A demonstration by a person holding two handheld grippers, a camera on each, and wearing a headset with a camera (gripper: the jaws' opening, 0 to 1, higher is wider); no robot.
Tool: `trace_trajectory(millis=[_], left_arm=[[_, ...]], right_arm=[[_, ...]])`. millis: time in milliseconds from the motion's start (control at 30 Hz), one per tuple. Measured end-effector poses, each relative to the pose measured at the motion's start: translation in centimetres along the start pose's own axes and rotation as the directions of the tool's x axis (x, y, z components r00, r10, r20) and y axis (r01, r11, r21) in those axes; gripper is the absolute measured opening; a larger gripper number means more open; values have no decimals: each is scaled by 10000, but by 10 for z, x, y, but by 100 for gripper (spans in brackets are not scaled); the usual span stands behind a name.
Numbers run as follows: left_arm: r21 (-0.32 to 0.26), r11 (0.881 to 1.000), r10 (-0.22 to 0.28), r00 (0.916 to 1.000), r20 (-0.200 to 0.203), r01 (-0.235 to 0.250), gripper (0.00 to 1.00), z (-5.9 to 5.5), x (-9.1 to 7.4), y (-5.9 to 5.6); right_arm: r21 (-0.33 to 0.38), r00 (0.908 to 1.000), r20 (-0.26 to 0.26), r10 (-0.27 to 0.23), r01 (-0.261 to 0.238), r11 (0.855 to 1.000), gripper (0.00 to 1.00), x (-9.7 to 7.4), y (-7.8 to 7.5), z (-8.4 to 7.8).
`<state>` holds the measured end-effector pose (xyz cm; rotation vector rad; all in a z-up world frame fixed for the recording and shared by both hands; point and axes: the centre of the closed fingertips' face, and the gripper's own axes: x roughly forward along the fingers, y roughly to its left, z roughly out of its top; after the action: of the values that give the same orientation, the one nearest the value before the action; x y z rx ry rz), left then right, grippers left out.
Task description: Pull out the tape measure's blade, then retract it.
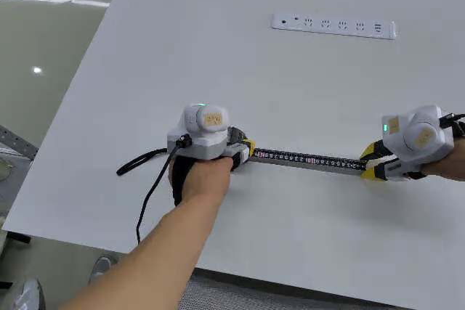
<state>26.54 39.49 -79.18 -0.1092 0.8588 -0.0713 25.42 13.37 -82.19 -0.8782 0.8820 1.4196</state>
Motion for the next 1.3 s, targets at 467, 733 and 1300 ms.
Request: trace_trajectory(millis=[467,733,1300], left_arm=[[-17,10000,-13,9999,104,13,61,-1,-2,-4],[33,10000,-7,9999,165,6,61,-1,-3,-4],[368,9993,-28,9992,403,13,57,1,1,-2]], right_arm=[[-334,9999,-149,43,-48,9994,13,0,3,-1],[-552,9998,-187,15,-25,9985,12,0,4,-1],[-507,9999,-130,3,-10,9987,11,0,3,-1]])
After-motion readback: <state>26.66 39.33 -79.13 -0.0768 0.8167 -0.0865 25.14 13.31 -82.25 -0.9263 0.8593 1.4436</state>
